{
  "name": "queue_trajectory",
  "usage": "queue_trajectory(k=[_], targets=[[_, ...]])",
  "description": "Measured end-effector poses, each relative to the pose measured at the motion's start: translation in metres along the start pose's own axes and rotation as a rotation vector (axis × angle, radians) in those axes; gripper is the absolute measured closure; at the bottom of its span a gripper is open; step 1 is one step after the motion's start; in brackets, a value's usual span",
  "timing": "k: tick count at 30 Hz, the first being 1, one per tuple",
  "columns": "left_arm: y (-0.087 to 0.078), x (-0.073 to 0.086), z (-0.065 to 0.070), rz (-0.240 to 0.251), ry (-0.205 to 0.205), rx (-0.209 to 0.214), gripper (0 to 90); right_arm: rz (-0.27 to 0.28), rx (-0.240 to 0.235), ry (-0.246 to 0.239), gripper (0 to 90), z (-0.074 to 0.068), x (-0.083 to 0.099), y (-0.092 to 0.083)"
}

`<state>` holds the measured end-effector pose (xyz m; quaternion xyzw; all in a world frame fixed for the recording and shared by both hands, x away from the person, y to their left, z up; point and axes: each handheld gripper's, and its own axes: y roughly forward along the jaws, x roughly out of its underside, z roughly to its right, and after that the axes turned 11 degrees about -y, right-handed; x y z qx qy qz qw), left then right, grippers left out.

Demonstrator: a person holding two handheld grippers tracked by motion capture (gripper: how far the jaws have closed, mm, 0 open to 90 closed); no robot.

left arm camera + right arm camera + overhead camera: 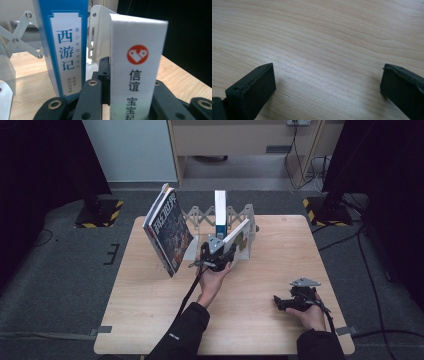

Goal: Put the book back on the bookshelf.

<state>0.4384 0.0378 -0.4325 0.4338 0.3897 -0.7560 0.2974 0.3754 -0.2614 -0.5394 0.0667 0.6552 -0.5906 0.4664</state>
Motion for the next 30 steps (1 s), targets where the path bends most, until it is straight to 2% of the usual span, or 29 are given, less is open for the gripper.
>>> queue_trajectory(k=[9, 14, 25, 30], targets=[[0.011, 0.006, -0.002, -0.002, 0.020, -0.050, 74.7, 0.000, 0.000, 0.000, 0.3, 0.000, 0.000, 0.000], [0.017, 0.011, -0.003, -0.006, 0.025, -0.062, 74.7, 0.000, 0.000, -0.001, 0.3, 0.000, 0.000, 0.000], [0.027, 0.023, -0.004, -0.038, 0.028, -0.074, 74.6, 0.000, 0.000, -0.001, 0.3, 0.000, 0.000, 0.000], [0.027, 0.031, -0.004, -0.024, 0.038, -0.071, 74.4, 0.000, -0.001, 0.000, 0.3, 0.000, 0.000, 0.000]])
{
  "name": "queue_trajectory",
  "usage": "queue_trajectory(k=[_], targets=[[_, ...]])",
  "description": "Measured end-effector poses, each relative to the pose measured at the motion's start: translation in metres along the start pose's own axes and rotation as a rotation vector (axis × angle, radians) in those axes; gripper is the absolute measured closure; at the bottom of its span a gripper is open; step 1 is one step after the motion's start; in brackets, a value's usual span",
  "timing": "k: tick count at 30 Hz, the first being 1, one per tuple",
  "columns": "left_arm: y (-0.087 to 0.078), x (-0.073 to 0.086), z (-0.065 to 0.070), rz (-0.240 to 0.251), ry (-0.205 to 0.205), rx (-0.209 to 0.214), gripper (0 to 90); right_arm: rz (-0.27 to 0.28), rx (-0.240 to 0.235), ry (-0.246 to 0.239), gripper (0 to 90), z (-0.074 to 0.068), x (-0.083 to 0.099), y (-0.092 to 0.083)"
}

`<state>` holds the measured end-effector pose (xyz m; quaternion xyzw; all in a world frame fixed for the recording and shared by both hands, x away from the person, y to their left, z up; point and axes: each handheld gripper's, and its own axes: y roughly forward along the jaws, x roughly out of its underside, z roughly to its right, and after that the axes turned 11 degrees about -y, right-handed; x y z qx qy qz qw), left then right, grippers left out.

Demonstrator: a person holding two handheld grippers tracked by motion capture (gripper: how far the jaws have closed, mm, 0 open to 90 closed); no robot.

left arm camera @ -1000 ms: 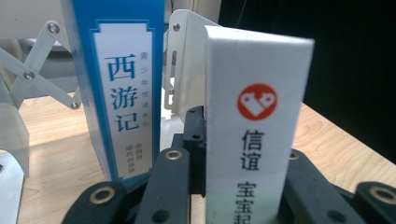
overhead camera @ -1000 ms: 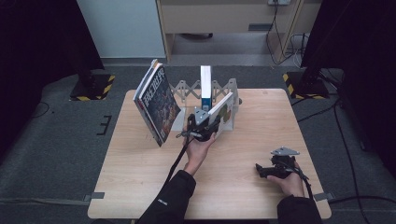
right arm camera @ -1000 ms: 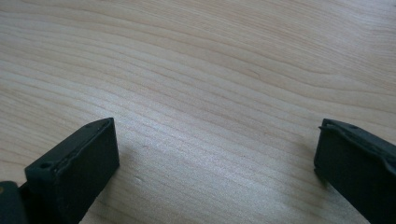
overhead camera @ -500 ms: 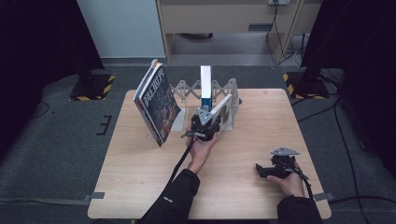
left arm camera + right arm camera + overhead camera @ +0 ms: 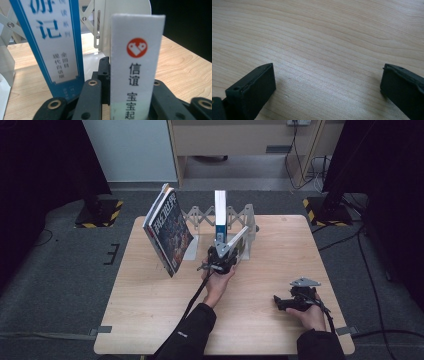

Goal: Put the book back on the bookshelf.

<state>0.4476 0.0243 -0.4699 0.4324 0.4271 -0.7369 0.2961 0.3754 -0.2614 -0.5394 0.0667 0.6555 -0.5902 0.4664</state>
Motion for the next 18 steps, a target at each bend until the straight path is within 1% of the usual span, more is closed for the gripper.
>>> queue_trajectory(k=[4, 6, 8, 11, 14, 18], targets=[[-0.002, 0.007, 0.000, 0.006, -0.003, -0.004, 74.1, 0.000, 0.000, -0.002, 0.3, 0.000, 0.000, 0.000], [-0.003, 0.010, 0.000, 0.000, -0.003, -0.007, 73.9, 0.000, 0.000, -0.001, 0.3, 0.000, 0.000, 0.000], [-0.003, 0.014, 0.000, -0.014, 0.010, -0.011, 73.6, 0.000, 0.001, 0.000, 0.3, 0.000, 0.000, 0.000], [-0.002, 0.023, -0.002, -0.046, 0.008, -0.014, 73.4, 0.000, 0.001, 0.001, 0.3, 0.000, 0.000, 0.000], [-0.002, 0.031, -0.004, -0.040, -0.001, -0.012, 73.5, 0.001, 0.002, 0.004, 0.3, 0.000, 0.000, 0.000], [-0.001, 0.032, -0.003, -0.032, 0.004, -0.010, 73.5, 0.001, 0.002, 0.004, 0.2, 0.000, 0.000, 0.000]])
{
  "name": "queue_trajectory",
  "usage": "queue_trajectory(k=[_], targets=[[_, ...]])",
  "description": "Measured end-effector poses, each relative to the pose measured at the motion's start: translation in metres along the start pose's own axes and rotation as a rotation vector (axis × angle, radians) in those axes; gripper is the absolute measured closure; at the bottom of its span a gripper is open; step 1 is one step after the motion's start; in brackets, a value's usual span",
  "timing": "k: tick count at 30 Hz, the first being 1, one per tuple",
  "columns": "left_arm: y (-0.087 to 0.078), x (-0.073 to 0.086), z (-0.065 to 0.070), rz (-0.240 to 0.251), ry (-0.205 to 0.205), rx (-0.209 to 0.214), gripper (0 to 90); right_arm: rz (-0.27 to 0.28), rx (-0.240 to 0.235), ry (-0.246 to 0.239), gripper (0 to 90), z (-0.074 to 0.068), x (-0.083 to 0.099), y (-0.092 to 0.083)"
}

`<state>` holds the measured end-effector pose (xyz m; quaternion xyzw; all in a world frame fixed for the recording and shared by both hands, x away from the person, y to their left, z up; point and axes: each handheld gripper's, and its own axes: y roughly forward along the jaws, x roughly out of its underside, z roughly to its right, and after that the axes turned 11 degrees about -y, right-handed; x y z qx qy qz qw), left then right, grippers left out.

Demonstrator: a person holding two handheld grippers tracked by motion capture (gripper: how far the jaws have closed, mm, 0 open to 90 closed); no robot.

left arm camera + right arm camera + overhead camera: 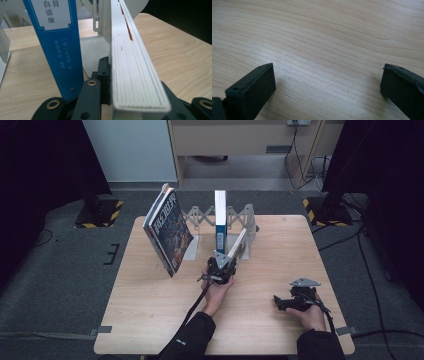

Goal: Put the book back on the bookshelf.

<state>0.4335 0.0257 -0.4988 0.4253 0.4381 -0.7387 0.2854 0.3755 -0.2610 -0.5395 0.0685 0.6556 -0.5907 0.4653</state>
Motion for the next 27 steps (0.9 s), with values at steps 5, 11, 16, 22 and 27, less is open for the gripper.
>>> queue_trajectory(k=[5, 11, 16, 22, 27], targets=[[0.005, 0.000, 0.003, 0.007, 0.002, -0.002, 73.4, -0.001, 0.001, 0.003, 0.2, 0.000, 0.000, 0.000], [0.004, 0.000, 0.001, 0.020, 0.010, 0.023, 65.2, -0.001, 0.001, 0.002, 0.2, 0.000, 0.000, 0.000], [-0.018, 0.000, -0.003, 0.044, 0.020, 0.053, 60.5, -0.001, 0.001, 0.003, 0.2, 0.000, 0.000, 0.000], [-0.038, 0.002, -0.006, 0.028, 0.004, 0.085, 68.4, -0.003, 0.002, 0.004, 0.2, 0.000, 0.000, 0.000], [-0.035, 0.002, -0.003, 0.028, 0.008, 0.072, 72.2, -0.003, 0.002, 0.003, 0.2, 0.000, 0.000, 0.000]])
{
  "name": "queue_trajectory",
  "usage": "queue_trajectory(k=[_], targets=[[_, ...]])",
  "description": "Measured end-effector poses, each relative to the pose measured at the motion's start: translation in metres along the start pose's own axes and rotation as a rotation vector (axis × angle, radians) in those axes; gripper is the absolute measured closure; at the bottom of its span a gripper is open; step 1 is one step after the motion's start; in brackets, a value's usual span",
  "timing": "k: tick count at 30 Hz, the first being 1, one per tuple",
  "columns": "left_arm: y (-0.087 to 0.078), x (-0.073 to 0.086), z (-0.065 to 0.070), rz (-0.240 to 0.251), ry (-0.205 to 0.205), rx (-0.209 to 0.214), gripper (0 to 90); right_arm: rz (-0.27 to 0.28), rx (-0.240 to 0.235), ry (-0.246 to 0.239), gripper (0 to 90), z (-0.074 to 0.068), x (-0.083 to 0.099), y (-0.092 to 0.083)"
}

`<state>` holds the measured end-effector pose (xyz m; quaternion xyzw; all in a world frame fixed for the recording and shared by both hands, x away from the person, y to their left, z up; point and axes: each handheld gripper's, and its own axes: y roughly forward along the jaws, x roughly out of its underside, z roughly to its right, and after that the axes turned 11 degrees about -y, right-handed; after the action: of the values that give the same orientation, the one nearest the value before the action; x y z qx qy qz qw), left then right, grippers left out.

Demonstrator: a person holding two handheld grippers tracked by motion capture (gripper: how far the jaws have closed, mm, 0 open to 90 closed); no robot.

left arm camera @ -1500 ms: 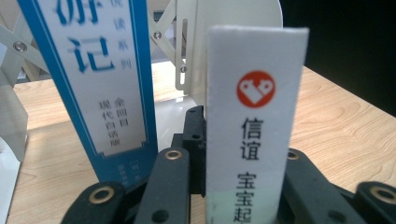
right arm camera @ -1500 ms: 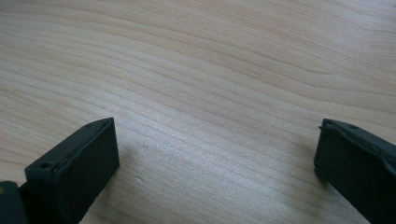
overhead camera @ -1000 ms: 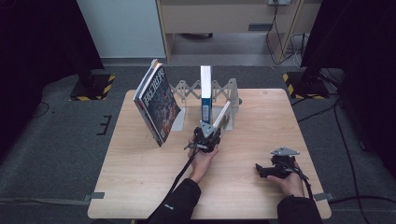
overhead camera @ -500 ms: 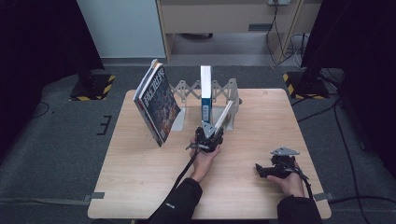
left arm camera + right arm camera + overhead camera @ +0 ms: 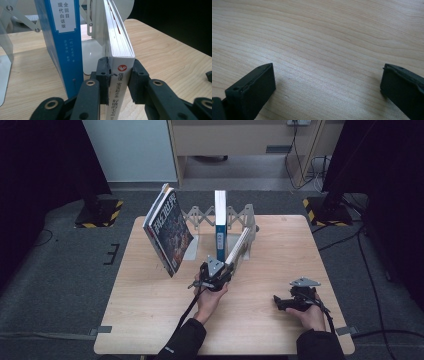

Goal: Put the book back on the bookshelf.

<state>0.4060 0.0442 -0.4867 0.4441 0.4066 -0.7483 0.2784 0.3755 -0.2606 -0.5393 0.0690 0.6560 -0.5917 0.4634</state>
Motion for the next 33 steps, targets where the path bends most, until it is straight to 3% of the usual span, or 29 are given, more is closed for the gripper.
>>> queue_trajectory(k=[11, 15, 17, 24, 33], targets=[[0.028, -0.011, 0.012, -0.002, -0.006, -0.002, 69.5, 0.001, 0.001, 0.000, 0.2, 0.000, 0.000, 0.000], [0.037, -0.012, 0.012, 0.001, -0.018, 0.028, 67.2, 0.001, 0.000, -0.001, 0.2, 0.000, 0.000, 0.000], [0.039, -0.013, 0.012, -0.007, -0.001, 0.043, 65.7, 0.000, -0.001, 0.000, 0.2, 0.000, 0.000, 0.000], [0.033, -0.013, 0.011, -0.042, 0.046, 0.083, 63.9, -0.001, -0.002, -0.003, 0.2, 0.000, 0.000, 0.000], [0.037, -0.018, 0.012, -0.067, 0.040, 0.090, 66.3, 0.000, -0.003, -0.004, 0.2, 0.000, 0.000, 0.000]])
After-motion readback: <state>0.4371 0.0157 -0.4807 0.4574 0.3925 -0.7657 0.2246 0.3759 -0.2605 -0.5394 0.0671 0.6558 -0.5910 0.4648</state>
